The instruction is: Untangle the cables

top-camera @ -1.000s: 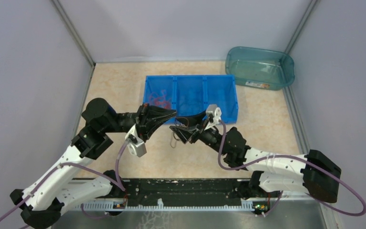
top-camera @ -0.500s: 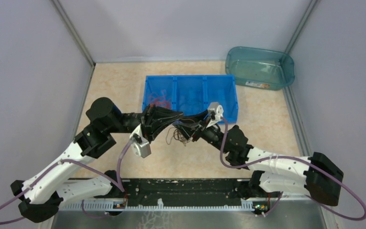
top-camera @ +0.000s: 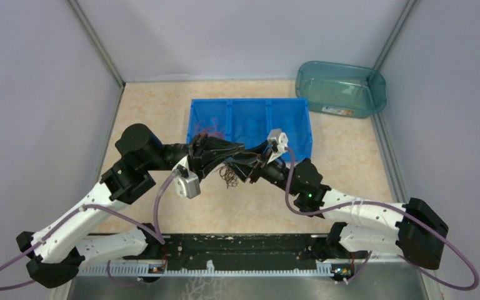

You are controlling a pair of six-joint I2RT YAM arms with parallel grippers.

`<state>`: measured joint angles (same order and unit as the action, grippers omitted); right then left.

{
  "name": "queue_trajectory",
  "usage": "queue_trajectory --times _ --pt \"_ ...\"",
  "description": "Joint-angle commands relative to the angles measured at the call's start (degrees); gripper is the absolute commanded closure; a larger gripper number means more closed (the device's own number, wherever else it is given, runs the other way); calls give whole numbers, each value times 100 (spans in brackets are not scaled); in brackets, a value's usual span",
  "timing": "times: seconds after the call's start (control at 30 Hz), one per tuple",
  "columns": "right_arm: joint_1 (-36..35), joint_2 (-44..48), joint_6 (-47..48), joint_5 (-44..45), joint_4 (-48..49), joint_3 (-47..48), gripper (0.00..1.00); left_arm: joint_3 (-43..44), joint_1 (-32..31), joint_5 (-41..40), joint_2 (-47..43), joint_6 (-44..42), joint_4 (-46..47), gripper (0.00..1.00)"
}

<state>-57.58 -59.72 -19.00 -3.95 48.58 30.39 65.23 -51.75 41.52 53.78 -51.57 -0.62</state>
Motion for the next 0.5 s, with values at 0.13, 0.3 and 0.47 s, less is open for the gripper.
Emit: queue_trajectory --times 0.13,0.3,0.47 --pt "40 -300 -452 -567 469 248 63 252 -43 -102 -1 216 175 100" --pt "45 -254 -465 -522 594 83 65 332 -40 -101 16 226 209 100" --pt "45 -529 -606 -744 911 15 66 607 -45 -122 135 321 257 100"
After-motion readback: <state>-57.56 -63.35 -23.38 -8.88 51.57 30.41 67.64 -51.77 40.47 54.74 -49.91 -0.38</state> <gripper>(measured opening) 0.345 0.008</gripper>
